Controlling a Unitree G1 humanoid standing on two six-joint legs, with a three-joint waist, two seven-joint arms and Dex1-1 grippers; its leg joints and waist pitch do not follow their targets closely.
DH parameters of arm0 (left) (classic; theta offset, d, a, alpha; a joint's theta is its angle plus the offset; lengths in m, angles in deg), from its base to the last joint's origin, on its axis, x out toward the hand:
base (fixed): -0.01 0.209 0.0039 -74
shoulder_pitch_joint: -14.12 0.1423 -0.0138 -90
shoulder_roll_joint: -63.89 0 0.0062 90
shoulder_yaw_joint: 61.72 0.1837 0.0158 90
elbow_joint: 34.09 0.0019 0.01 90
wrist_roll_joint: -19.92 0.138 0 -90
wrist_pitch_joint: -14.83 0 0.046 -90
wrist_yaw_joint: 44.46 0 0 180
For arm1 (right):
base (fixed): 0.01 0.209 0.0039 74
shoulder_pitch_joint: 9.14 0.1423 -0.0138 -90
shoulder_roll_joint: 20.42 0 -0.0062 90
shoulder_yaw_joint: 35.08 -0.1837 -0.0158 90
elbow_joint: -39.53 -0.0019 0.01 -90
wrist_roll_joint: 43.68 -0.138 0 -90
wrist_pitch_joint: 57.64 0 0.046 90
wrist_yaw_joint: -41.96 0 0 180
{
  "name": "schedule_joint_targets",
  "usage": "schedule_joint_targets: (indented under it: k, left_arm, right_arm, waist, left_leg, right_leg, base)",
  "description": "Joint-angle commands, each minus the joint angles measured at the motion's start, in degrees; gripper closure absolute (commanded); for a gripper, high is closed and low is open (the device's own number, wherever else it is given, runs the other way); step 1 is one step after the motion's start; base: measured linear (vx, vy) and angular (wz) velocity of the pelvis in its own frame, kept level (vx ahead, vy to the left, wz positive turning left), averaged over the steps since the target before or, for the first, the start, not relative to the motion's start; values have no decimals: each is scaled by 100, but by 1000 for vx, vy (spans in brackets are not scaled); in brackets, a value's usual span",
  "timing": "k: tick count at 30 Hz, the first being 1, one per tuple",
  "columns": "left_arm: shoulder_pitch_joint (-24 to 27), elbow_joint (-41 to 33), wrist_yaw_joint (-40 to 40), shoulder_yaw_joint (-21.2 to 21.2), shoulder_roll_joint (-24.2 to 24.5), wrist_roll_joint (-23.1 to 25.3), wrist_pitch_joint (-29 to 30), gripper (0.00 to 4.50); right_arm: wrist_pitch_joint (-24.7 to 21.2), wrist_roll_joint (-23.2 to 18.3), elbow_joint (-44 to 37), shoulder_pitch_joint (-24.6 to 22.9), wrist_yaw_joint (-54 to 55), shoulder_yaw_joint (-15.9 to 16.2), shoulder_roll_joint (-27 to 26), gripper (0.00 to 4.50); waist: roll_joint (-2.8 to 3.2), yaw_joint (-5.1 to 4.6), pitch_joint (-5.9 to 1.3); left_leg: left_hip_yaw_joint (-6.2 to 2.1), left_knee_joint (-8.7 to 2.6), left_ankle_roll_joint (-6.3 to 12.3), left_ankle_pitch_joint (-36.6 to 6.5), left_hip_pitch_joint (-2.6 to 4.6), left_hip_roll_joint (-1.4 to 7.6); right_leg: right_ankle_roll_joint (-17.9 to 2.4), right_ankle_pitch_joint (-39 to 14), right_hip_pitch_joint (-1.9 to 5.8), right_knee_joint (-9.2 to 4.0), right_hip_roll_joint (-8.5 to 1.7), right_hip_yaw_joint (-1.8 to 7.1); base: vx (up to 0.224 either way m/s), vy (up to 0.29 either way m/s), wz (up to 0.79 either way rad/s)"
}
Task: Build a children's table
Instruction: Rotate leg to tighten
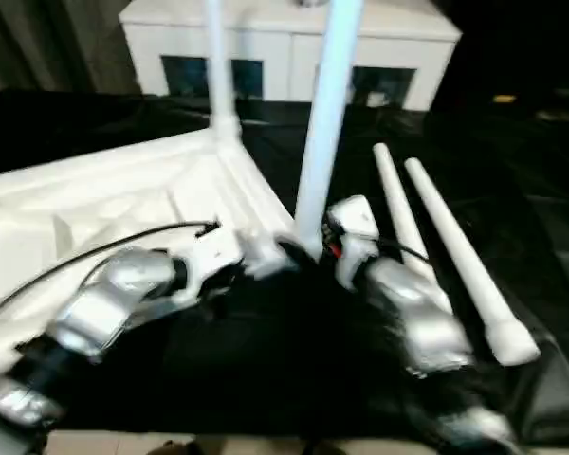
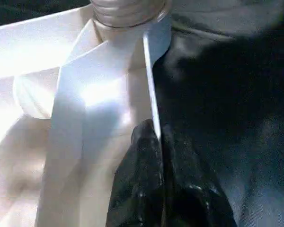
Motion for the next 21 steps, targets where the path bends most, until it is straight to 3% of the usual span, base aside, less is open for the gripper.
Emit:
schedule_joint_targets:
  k: [1, 3, 4, 6, 8, 14, 16, 18, 21]
  left_arm:
    - [86, -343, 555, 241, 30, -235, -228, 450]
    - [140, -449, 795, 222, 139, -365, -224, 450]
    - [144, -455, 816, 222, 150, -374, -227, 450]
    - [185, -489, 1042, 250, 332, -394, -367, 450]
    - [225, -545, 1162, 228, 412, -446, -369, 450]
    - [300, -652, 1319, 204, 530, -495, -363, 450]
    - [303, -641, 1311, 192, 555, -476, -393, 450]
    - [297, -602, 1314, 174, 587, -459, -440, 450]
    - [280, -560, 1306, 166, 602, -427, -483, 450]
  right_arm:
    - [-230, -103, -513, -193, -575, 262, 227, 5]
    - [-363, -173, -773, -351, -898, 316, 495, 5]
    - [-380, -181, -798, -365, -926, 321, 520, 5]
    - [-588, -289, -1088, -529, -1272, 386, 847, 5]
    - [-558, -208, -1044, -541, -1295, 396, 950, 5]
    - [-443, 65, -852, -484, -1342, 438, 1011, 5]
    - [-440, 98, -869, -494, -1414, 477, 1061, 5]
    - [-414, 153, -849, -493, -1470, 542, 1115, 5]
    - [-411, 159, -797, -474, -1464, 535, 1088, 5]
  waist:
    - [9, -15, -460]
    - [18, 24, -505]
    - [12, 27, -525]
    - [7, 45, -534]
    - [14, 43, -515]
    - [10, 36, -444]
    - [1, 19, -412]
    - [-9, 14, -404]
    - [-17, 11, -419]
  left_leg:
    - [23, -317, 364, -980, 34, 151]
    - [37, -225, 606, -281, 27, 143]
    - [54, -186, 734, -99, 45, 123]
    - [60, -157, 899, 29, 56, 125]
    - [63, -163, 933, -113, 59, 147]
    - [76, -231, 420, -1126, 91, 179]
    - [64, -258, 227, -1520, 74, 183]
    - [63, -266, 135, -1758, 102, 180]
    - [59, -265, 117, -1741, 82, 173]
  right_leg:
    - [-1312, -597, 298, -264, -130, 203]
    - [-1582, 525, 330, -115, -109, 202]
    - [-1677, 805, 335, -86, -98, 202]
    - [-1753, 927, 351, -70, -117, 208]
    - [-1741, 627, 343, -89, -131, 204]
    - [-1497, -822, 300, -208, -151, 217]
    - [-1276, -1447, 288, -246, -158, 224]
    - [-1131, -1810, 259, -290, -158, 233]
    - [-1013, -1911, 255, -294, -153, 243]
  base:
    - [95, 7, -1]
    - [93, 13, -2]
    - [71, 21, -2]
    - [35, 11, -1]
    - [0, 0, 0]
    - [0, 0, 0]
    - [-26, 2, 0]
    - [-26, 2, 0]
    - [0, 0, 0]
